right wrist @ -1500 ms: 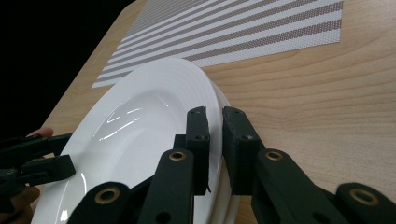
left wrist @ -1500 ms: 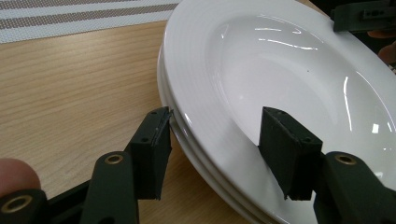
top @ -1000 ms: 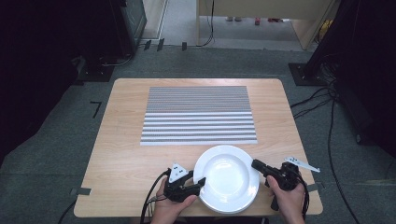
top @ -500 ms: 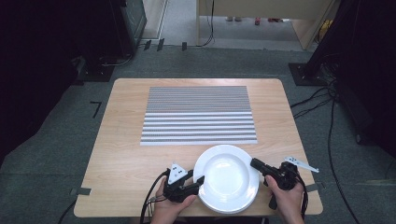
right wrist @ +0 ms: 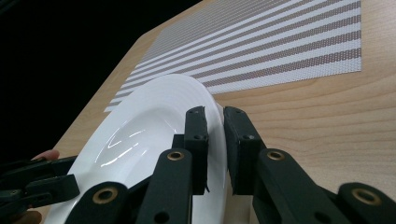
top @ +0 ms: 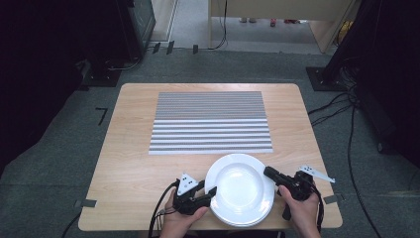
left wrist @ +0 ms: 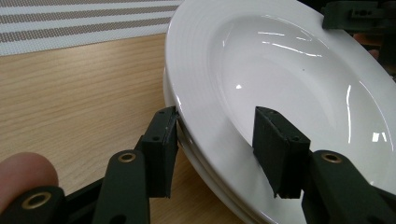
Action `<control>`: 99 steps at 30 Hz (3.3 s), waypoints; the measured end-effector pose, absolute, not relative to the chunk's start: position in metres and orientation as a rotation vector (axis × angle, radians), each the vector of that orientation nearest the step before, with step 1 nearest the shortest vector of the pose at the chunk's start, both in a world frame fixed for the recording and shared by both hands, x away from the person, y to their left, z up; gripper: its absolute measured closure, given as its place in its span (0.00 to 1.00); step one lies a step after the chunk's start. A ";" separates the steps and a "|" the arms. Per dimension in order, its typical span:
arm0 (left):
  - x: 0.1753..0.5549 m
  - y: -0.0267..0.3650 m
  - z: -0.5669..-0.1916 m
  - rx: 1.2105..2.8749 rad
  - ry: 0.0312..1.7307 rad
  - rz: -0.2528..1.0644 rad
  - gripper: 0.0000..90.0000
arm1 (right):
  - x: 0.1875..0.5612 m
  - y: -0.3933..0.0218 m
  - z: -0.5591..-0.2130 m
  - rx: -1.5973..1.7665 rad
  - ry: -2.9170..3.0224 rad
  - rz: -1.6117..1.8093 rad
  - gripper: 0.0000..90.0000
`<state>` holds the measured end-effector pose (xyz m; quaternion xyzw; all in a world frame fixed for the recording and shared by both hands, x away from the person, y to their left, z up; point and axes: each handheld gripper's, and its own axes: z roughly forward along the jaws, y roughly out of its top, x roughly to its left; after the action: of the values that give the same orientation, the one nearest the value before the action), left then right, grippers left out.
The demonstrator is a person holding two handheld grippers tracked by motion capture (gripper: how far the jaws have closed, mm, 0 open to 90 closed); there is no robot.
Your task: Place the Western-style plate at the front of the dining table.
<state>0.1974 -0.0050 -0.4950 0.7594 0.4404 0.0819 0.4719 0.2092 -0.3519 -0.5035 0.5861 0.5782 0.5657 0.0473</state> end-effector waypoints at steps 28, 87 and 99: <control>0.198 0.003 -0.490 1.779 1.084 0.207 0.69 | 0.212 -0.351 -0.511 1.817 1.799 1.752 0.88; 0.194 0.005 -0.494 1.802 1.107 0.098 0.63 | 0.205 -0.347 -0.504 1.821 1.841 1.825 0.85; 0.192 0.008 -0.490 1.760 1.106 0.118 0.70 | 0.200 -0.341 -0.498 1.809 1.788 1.849 0.87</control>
<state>0.1925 0.0075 -0.4904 0.7293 0.4586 0.0488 0.5054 0.2001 -0.3406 -0.4981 0.5753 0.5686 0.5879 -0.0017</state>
